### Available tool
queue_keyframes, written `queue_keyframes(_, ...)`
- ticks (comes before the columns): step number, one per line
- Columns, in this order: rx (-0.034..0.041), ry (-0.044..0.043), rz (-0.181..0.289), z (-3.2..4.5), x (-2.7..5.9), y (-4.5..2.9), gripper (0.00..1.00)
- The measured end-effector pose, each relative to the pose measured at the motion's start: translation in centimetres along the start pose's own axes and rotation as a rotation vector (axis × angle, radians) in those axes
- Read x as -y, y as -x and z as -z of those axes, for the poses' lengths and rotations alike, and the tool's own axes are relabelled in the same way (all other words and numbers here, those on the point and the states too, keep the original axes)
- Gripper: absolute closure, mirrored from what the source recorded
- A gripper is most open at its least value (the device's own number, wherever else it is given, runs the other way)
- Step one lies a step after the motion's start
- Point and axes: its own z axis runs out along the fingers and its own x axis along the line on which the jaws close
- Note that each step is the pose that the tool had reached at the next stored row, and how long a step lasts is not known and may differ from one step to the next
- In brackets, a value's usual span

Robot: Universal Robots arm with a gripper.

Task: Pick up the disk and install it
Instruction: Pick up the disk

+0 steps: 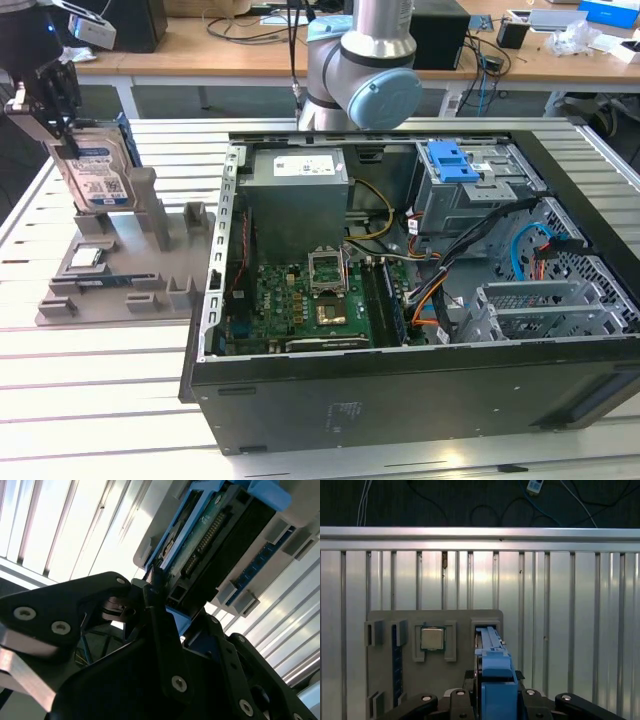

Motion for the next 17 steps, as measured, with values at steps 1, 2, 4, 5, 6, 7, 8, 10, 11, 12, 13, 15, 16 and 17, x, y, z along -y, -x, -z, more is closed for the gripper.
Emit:
queue_keyframes(1,0.0,-0.0001,0.0,0.05,0.0,0.0,0.64)
queue_keyframes(2,-0.0007,0.0001,0.0,0.07,0.01,0.01,0.64)
queue_keyframes(4,-0.0011,0.0002,0.0,0.32,0.0,0.0,0.64)
queue_keyframes(5,-0.0011,0.0002,0.0,0.71,0.0,0.01,0.64)
queue_keyframes(6,-0.001,0.0001,0.0,0.9,0.0,0.0,0.64)
queue_keyframes(7,-0.0011,0.0001,0.0,1.04,0.0,0.0,0.64)
queue_keyframes(8,-0.0011,0.0001,0.0,1.34,0.0,0.0,0.64)
queue_keyframes(10,-0.0011,0.0002,0.0,1.67,0.0,-0.01,0.64)
queue_keyframes(11,-0.0011,0.0001,0.0,1.87,0.0,-0.01,0.64)
queue_keyframes(12,-0.0011,0.0001,0.0,1.99,0.0,-0.01,0.64)
queue_keyframes(13,-0.0011,0.0001,0.0,2.15,0.0,-0.01,0.64)
queue_keyframes(15,-0.001,0.0001,0.0,2.52,0.0,-0.02,0.64)
queue_keyframes(16,-0.001,0.0001,0.0,2.77,0.0,-0.02,0.64)
queue_keyframes(17,-0.0011,0.0001,0.0,2.95,0.0,-0.02,0.64)
